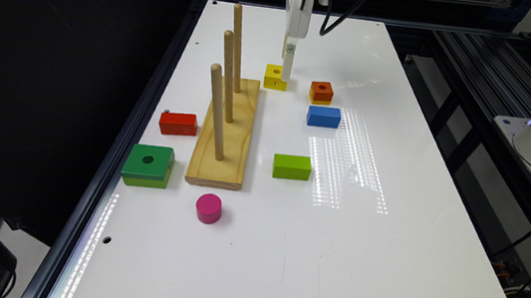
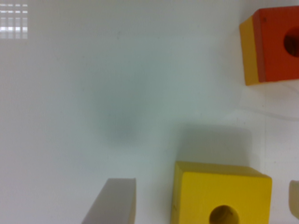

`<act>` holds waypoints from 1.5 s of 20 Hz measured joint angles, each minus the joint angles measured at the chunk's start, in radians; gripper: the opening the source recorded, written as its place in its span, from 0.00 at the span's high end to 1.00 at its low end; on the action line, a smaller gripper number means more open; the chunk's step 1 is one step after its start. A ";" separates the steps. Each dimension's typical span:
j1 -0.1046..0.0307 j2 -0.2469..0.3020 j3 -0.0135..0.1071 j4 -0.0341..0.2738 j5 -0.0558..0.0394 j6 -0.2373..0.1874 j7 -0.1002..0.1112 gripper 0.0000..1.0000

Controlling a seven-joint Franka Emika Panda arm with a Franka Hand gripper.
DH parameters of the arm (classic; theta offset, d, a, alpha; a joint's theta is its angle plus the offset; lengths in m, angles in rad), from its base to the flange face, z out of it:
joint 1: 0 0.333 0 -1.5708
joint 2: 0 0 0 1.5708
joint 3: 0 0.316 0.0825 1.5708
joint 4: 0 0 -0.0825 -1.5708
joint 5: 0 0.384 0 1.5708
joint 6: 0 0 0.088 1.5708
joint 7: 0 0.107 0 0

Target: Pick up yellow block.

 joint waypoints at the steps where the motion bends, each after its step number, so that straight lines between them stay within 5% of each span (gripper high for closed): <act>1: 0.000 0.002 0.000 0.004 -0.0011 -0.001 0.001 0.00; 24: 0.011 0.022 -0.001 0.035 -0.0019 -0.001 0.008 0.00; 30: 0.012 0.071 -0.004 0.061 -0.0219 0.004 0.016 0.00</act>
